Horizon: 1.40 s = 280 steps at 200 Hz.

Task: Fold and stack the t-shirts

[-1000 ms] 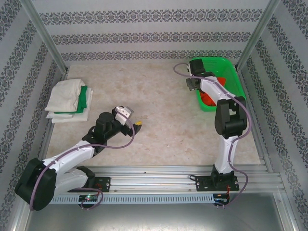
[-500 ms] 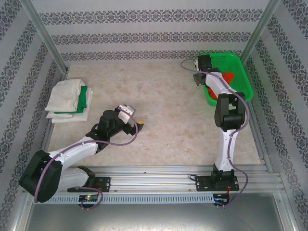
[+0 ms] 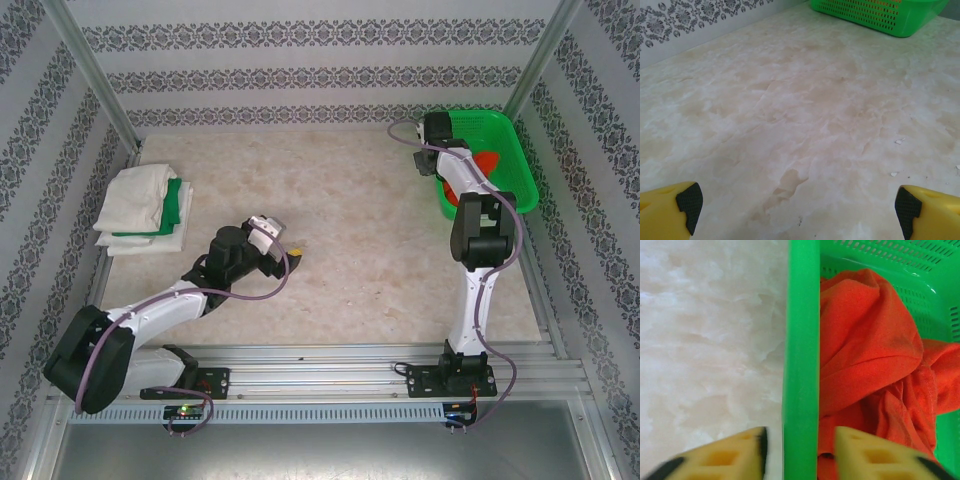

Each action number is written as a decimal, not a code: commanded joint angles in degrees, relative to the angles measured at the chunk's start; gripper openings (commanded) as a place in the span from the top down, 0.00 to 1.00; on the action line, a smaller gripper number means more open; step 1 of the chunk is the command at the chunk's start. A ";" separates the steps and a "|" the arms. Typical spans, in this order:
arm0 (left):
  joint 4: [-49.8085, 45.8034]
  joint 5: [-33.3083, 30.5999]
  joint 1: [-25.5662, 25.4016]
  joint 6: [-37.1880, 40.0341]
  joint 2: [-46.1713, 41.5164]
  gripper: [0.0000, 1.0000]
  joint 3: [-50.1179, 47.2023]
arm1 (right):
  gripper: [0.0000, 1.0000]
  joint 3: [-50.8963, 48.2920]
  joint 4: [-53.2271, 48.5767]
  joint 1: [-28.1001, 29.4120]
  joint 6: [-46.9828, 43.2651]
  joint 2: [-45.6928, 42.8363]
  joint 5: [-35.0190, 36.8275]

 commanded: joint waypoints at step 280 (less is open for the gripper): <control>14.92 4.80 -7.75 -3.01 8.91 0.00 2.66 | 1.00 -21.06 12.70 -13.30 31.82 -24.98 -17.37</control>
